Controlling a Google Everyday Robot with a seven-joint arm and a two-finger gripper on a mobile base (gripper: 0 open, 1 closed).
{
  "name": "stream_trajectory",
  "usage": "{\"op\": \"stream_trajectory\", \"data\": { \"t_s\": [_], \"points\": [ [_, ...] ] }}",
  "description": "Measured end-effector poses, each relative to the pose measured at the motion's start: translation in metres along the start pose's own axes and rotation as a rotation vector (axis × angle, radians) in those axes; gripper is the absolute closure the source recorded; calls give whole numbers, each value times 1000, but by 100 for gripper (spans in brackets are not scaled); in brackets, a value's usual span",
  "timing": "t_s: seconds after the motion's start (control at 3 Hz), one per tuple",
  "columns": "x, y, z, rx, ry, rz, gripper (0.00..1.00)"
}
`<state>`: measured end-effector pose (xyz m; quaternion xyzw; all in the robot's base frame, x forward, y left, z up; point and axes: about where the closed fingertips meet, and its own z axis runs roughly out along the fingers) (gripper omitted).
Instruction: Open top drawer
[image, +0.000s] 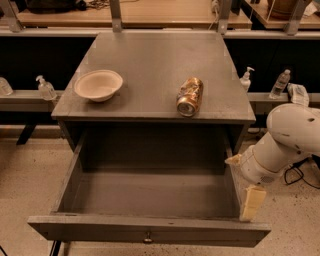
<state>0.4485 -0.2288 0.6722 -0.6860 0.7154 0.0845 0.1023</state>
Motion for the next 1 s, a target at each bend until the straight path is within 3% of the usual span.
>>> {"op": "stream_trajectory", "data": {
  "t_s": [0.67,1.0],
  "points": [
    [-8,8,-31,-1,24,-80,0],
    [-8,8,-31,-1,24,-80,0]
  ]
}}
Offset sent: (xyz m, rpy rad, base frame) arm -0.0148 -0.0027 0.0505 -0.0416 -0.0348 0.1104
